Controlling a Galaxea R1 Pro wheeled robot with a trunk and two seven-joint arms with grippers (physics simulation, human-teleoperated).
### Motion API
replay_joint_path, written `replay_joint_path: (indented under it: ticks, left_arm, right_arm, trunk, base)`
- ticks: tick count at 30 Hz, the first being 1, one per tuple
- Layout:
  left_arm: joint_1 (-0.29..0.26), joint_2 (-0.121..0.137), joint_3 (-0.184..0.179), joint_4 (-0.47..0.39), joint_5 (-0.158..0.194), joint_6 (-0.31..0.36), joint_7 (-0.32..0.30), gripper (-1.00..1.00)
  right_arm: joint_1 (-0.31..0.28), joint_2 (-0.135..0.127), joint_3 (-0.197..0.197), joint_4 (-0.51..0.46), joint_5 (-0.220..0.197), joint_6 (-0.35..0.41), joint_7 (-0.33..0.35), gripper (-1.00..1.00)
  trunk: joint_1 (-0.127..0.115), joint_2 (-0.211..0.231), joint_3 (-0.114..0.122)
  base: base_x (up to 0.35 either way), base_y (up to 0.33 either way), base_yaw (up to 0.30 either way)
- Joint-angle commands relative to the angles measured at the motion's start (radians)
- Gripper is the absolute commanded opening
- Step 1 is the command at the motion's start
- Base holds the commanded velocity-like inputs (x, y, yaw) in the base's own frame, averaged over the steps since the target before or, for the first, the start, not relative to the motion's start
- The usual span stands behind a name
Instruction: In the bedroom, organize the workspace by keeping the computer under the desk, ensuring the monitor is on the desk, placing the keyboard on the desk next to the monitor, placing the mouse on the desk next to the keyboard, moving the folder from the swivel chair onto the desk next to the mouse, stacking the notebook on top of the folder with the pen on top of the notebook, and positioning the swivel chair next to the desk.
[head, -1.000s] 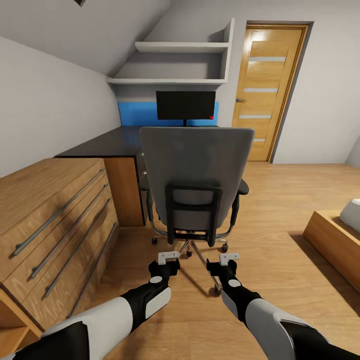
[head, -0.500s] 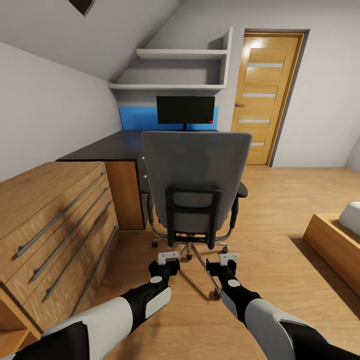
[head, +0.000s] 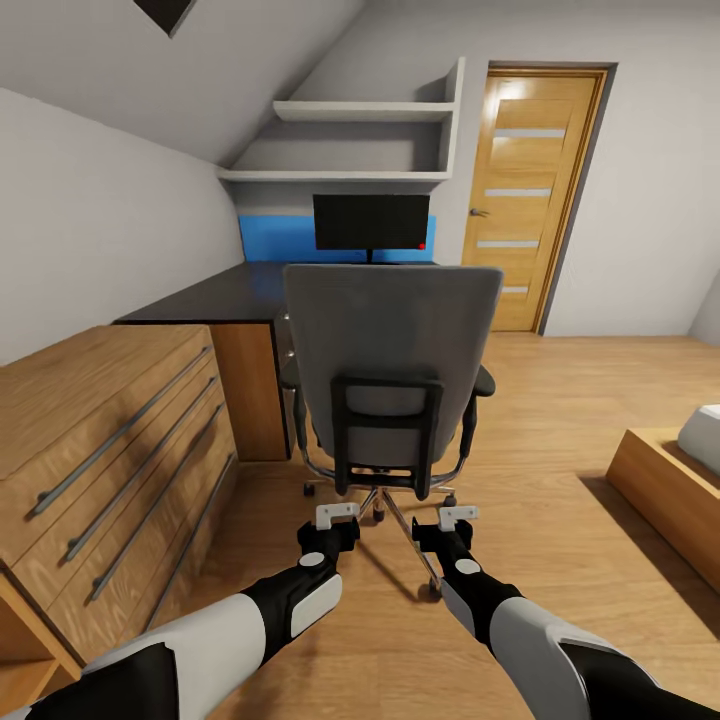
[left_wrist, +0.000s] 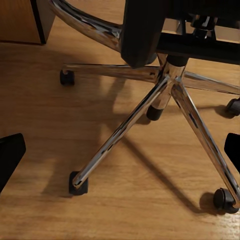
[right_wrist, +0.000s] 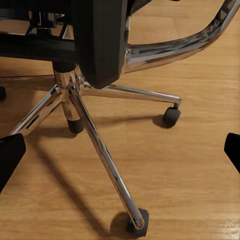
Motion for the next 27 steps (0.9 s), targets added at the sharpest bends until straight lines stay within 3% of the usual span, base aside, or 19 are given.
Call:
replay_joint_path:
  ticks: [1,11,27]
  left_arm:
    - [-0.001,0.000,-0.008,0.000,0.010,-0.007,0.004,1.00]
    - [-0.001,0.000,-0.008,0.000,0.011,-0.007,0.004,1.00]
    - [-0.001,0.000,-0.008,0.000,0.013,-0.006,0.004,1.00]
  right_arm:
    - [-0.001,0.000,-0.007,0.001,0.011,-0.003,-0.004,1.00]
    - [-0.001,0.000,-0.007,0.000,0.011,-0.003,-0.004,1.00]
    - [-0.001,0.000,-0.007,0.001,0.011,-0.003,-0.003,1.00]
  trunk:
    - [0.000,0.000,-0.001]
    - [0.000,0.000,-0.001]
    - [0.000,0.000,-0.001]
  base:
    - [0.000,0.000,0.000]
    - [0.004,0.000,0.000]
    - [0.097,0.000,0.000]
